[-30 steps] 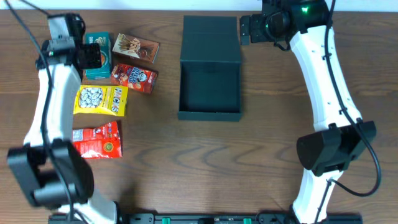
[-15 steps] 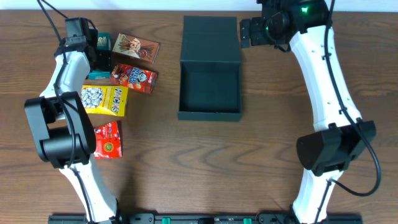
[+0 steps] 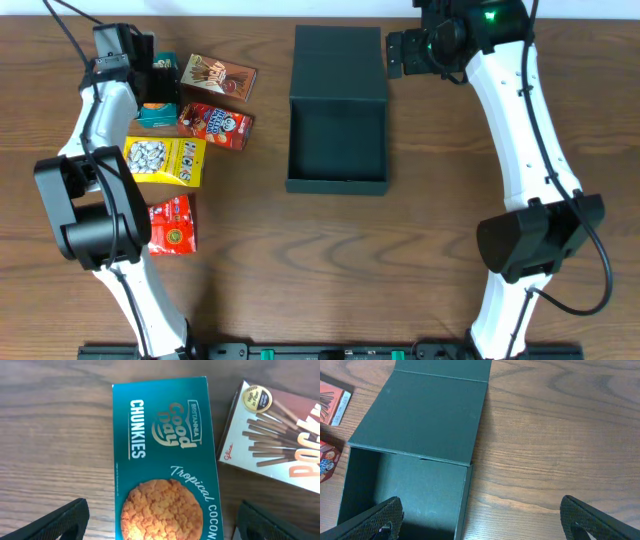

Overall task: Pack container
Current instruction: 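Grasp the teal Chunkies box with the left gripper and lift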

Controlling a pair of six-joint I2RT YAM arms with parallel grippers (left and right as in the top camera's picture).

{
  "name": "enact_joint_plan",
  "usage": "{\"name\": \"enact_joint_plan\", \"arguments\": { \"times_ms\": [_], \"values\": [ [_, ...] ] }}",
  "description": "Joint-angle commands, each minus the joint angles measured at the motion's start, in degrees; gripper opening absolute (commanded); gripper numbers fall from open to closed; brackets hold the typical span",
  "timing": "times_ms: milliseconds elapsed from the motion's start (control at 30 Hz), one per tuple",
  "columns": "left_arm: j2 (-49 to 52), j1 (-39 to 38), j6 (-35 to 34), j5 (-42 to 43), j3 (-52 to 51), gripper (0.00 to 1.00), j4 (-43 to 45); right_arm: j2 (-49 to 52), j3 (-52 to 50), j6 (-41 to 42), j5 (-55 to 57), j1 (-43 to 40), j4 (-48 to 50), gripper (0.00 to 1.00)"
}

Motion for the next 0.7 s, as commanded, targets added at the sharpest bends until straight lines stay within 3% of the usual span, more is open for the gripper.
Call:
{"name": "enact_joint_plan", "arguments": {
  "times_ms": [0, 600, 667],
  "values": [
    [1.0, 0.9, -0.7, 0.9, 1.4, 0.95, 0.0, 0.1, 0.2, 0.9, 0.2, 0.0, -0.2, 0.99],
    [5.7, 1.1, -4.6, 4.2, 1.4, 0.95, 1.2, 0.2, 0.2, 2.8, 0.0, 0.1, -0.7, 0.99],
    [5.7, 1.1, -4.6, 4.2, 1.4, 1.00, 1.2, 0.2, 0.2, 2.8, 0.0, 0.0, -0.7, 0.99]
  ]
}}
